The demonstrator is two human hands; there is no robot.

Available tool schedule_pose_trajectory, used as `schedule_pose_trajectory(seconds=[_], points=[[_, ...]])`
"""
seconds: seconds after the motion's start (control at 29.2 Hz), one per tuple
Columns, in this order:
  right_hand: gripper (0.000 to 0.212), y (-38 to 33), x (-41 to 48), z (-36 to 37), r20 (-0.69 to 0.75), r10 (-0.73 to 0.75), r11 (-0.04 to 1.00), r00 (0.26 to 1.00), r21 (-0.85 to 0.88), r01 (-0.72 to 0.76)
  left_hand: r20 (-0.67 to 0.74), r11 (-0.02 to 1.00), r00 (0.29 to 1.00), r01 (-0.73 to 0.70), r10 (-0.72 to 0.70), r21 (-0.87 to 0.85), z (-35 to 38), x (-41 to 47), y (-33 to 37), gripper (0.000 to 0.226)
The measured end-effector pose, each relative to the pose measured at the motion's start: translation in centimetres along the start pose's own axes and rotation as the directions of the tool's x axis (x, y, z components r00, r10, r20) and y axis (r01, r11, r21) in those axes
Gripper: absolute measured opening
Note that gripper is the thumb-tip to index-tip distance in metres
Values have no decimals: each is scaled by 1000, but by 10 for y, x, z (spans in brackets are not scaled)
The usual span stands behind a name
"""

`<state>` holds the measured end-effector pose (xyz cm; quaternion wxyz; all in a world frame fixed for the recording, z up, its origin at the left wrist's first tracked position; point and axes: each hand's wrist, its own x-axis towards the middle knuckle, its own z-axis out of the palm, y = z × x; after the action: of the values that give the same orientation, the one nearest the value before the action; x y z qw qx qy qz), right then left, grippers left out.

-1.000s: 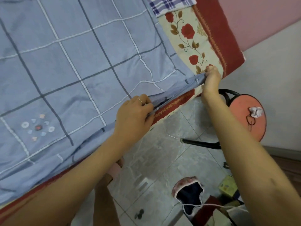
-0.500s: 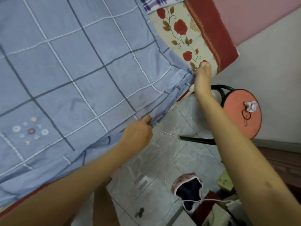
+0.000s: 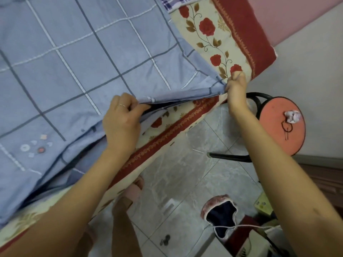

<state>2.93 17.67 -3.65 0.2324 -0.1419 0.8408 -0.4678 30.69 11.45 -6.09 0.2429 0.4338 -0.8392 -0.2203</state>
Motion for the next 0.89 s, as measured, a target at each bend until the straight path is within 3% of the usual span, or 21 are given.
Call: schedule_pose_trajectory(seconds=[0.1,0.21,0.34,0.62,0.79,0.89], points=[[39,-2,-1,-1,6,-24,999,1000,46,23,168,990,981,-110,94,89,31,-18,-12,17],[33,-7,0,-8,29,-68,998,997,3,68,261,996,964,-66,48,61,42,-41,-18,27],[33,-6,3,-13,81,-139,990,987,6,139,226,998,974,-2,-13,63,46,-46,-19,47],[30,-3,1,-14,14,-56,996,998,-74,57,271,998,962,-19,34,-59,47,-46,-21,20],[39,1,2,-10,-38,-9,985,999,-172,2,122,970,977,-149,174,-191,22,-54,-11,3],[37,6,6,-5,-30,15,988,999,-156,-20,67,963,986,-135,154,-233,6,-53,-1,6]])
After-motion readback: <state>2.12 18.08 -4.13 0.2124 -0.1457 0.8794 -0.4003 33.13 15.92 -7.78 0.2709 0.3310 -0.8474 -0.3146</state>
